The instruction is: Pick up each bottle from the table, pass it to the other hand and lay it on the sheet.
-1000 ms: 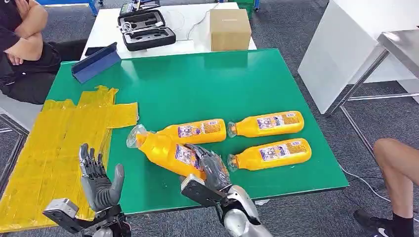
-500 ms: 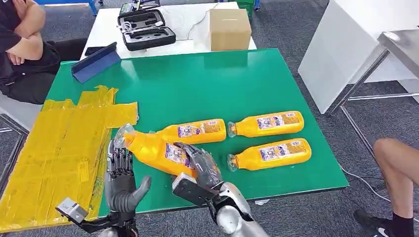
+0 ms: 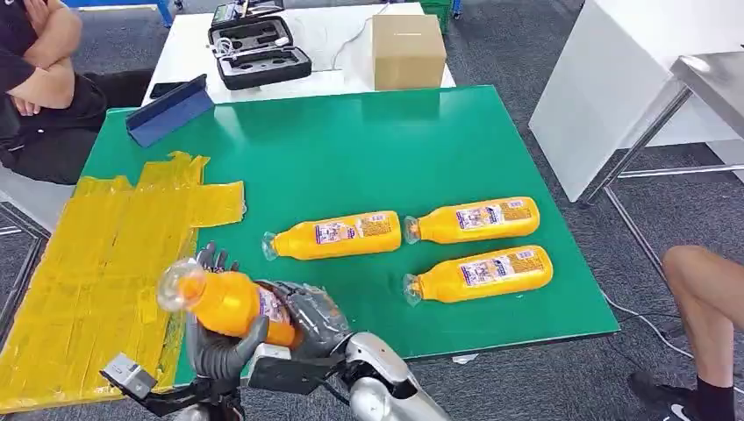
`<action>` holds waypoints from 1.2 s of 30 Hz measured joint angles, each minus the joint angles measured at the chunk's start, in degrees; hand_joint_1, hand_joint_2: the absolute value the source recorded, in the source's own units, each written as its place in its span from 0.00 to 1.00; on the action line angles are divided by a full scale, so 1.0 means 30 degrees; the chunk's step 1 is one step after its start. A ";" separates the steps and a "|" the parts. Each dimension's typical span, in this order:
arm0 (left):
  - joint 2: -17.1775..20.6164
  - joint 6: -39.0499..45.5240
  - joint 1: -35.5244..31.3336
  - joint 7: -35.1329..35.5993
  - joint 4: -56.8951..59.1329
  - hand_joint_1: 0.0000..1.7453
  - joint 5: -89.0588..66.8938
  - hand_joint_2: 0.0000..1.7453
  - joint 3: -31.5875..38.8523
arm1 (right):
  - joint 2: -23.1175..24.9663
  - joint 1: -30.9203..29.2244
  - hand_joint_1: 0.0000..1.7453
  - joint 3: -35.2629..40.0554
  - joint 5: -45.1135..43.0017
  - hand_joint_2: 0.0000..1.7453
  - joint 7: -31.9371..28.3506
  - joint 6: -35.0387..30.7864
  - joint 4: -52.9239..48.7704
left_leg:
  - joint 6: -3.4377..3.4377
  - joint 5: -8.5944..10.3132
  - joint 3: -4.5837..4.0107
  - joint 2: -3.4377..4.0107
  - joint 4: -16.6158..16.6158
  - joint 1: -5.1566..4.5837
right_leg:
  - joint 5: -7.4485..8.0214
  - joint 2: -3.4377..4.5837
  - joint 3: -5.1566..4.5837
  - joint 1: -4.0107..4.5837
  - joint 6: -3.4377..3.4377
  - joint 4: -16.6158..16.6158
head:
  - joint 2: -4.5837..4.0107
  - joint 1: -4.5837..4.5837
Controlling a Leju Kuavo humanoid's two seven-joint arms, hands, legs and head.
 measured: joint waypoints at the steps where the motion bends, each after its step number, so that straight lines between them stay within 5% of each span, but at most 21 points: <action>1: 0.0007 -0.0007 0.0041 -0.0007 0.0072 0.00 0.0000 1.00 0.0108 | 0.0022 -0.0146 1.00 0.0289 0.0079 1.00 0.0007 0.0000 0.0116 | 0.0000 0.0000 -0.0003 0.0000 0.0000 0.0002 | 0.0000 0.0000 -0.0002 -0.0001 0.0000 0.0001 | 0.0000 0.0022; 12: 0.0015 -0.0044 0.0194 -0.0087 0.0590 0.00 0.0029 1.00 0.0793 | 0.0036 -0.1293 0.98 0.1806 0.0356 1.00 0.0109 0.0036 0.0998 | 0.0009 0.0006 -0.0008 -0.0003 0.0003 -0.0006 | 0.0006 -0.0001 -0.0001 -0.0014 0.0006 -0.0002 | 0.0000 0.0022; 13: 0.0015 -0.0044 0.0203 -0.0087 0.0655 0.97 0.0037 1.00 0.0808 | 0.0036 -0.1326 0.99 0.1878 0.0349 1.00 0.0109 0.0036 0.1100 | 0.0009 0.0006 -0.0009 -0.0003 0.0003 -0.0005 | 0.0005 -0.0001 -0.0001 -0.0013 0.0006 -0.0002 | 0.0000 0.0022; 14: 0.0015 -0.0044 0.0203 -0.0087 0.0699 1.00 0.0036 1.00 0.0815 | 0.0036 -0.1354 0.98 0.1893 0.0349 1.00 0.0109 0.0036 0.1136 | 0.0009 0.0006 -0.0009 -0.0003 0.0003 -0.0005 | 0.0005 -0.0001 0.0000 -0.0013 0.0006 -0.0001 | 0.0000 0.0022; 35: -0.0015 -0.0306 0.0099 -0.0160 0.0837 1.00 0.0467 1.00 0.1282 | 0.0044 -0.1549 0.93 0.2548 -0.0299 1.00 0.0693 -0.1349 0.1668 | 0.0008 0.0006 -0.0011 0.0000 0.0003 -0.0003 | 0.0005 -0.0001 -0.0013 -0.0012 0.0005 -0.0001 | 0.0000 0.0022; 36: -0.0022 -0.0335 0.0101 -0.0124 0.0772 1.00 0.0496 1.00 0.1282 | 0.0044 -0.1453 0.38 0.2497 -0.0292 1.00 0.0707 -0.1509 0.1624 | 0.0008 0.0005 -0.0012 0.0001 0.0003 -0.0003 | 0.0005 -0.0001 -0.0016 -0.0011 0.0005 -0.0001 | 0.0000 0.0022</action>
